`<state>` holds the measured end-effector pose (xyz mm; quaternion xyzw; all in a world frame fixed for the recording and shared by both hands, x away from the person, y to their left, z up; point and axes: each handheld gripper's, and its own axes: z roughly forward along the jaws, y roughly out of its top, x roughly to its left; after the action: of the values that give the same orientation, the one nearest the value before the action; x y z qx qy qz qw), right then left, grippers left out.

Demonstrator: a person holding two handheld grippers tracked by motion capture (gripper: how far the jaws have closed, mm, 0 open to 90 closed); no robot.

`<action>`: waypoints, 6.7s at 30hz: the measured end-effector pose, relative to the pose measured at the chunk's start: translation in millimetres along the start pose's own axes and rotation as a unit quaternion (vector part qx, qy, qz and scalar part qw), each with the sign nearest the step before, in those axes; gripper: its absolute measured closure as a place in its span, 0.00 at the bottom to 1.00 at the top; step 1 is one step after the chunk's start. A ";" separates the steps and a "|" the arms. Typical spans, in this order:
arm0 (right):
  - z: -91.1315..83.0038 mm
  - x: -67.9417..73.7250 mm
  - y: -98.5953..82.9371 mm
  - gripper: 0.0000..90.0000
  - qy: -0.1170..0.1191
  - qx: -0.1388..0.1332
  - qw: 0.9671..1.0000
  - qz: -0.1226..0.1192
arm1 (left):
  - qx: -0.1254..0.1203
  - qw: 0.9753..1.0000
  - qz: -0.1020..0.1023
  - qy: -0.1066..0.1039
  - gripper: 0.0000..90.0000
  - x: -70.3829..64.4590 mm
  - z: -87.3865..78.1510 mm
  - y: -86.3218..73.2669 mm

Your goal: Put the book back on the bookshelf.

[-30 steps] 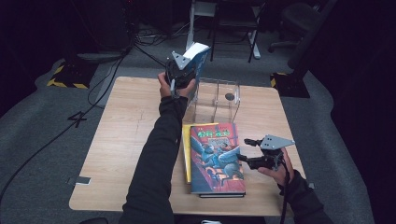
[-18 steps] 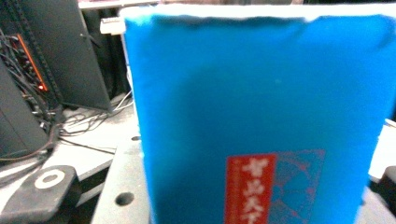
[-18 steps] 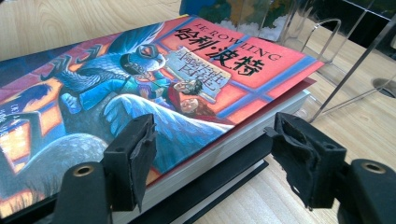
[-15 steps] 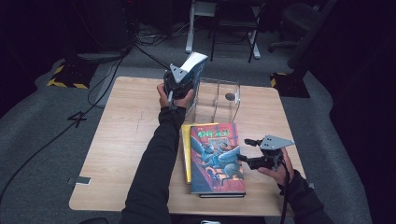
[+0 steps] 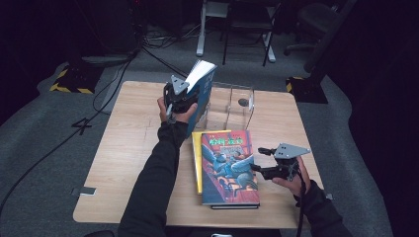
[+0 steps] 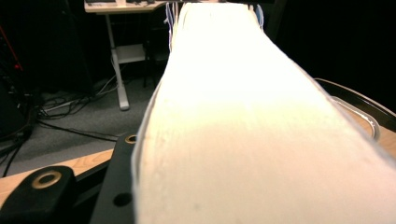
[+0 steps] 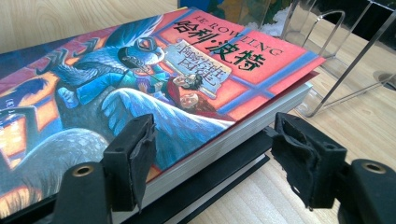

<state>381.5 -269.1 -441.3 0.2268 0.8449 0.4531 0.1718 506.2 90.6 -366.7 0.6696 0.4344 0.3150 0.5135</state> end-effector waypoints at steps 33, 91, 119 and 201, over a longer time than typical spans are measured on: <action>-0.3 0.6 -0.8 0.36 0.009 0.009 1.000 -0.001 | 0.011 0.999 0.025 0.040 0.67 -8.2 7.7 35.6; -1.6 1.1 -1.0 0.35 0.011 0.010 1.000 -0.006 | 0.010 0.999 0.033 0.040 0.51 11.2 12.4 15.2; 0.5 1.2 -0.6 0.34 0.009 0.014 1.000 0.004 | 0.052 0.995 0.086 -0.002 0.41 19.0 -28.1 -11.4; 14.7 6.5 15.0 0.22 0.113 0.066 0.991 0.039 | 0.255 0.931 0.137 -0.221 0.23 -23.4 -123.8 -179.0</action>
<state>386.8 -248.2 -437.0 0.2182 0.8772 0.4255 0.0424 342.6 137.6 -504.3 0.8838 0.2793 0.1051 0.3604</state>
